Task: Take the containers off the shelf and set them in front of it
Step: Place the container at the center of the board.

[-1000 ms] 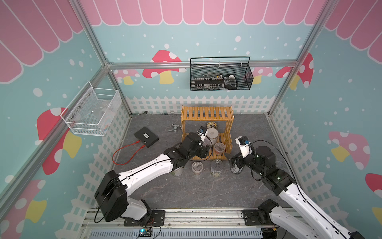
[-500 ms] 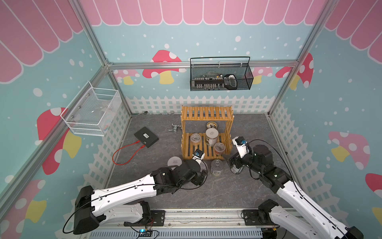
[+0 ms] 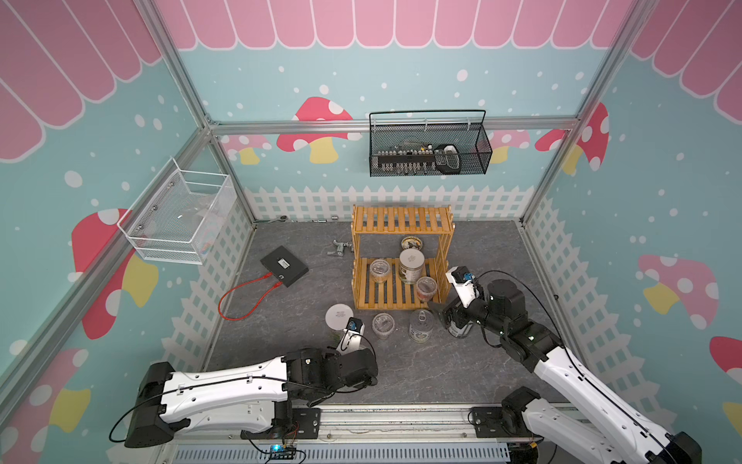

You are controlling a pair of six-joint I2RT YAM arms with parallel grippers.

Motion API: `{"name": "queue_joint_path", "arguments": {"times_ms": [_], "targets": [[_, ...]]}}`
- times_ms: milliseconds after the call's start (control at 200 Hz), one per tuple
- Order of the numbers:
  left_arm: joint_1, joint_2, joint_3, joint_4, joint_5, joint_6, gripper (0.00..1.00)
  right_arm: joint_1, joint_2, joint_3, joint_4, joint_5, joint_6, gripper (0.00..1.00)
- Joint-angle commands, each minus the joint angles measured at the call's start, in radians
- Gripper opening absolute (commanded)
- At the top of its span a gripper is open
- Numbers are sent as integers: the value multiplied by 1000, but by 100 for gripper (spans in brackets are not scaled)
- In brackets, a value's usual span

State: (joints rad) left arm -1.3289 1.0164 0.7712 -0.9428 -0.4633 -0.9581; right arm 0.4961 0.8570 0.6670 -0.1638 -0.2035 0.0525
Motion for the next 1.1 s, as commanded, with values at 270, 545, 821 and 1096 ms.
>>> {"name": "queue_joint_path", "arguments": {"times_ms": [270, 545, 821, 1096], "targets": [[-30, 146, 1, -218, -136, -333, 67, -9, 13, 35, 21, -43, -46, 99], [12, 171, -53, -117, -137, -301, 66, -10, 35, 35, 27, -60, -66, 99], [60, 192, -140, 23, -82, -244, 66, -11, 31, 25, 32, -57, -75, 99], [65, 181, -144, 24, -80, -252, 77, -14, 42, 33, 36, -68, -77, 99]]}}
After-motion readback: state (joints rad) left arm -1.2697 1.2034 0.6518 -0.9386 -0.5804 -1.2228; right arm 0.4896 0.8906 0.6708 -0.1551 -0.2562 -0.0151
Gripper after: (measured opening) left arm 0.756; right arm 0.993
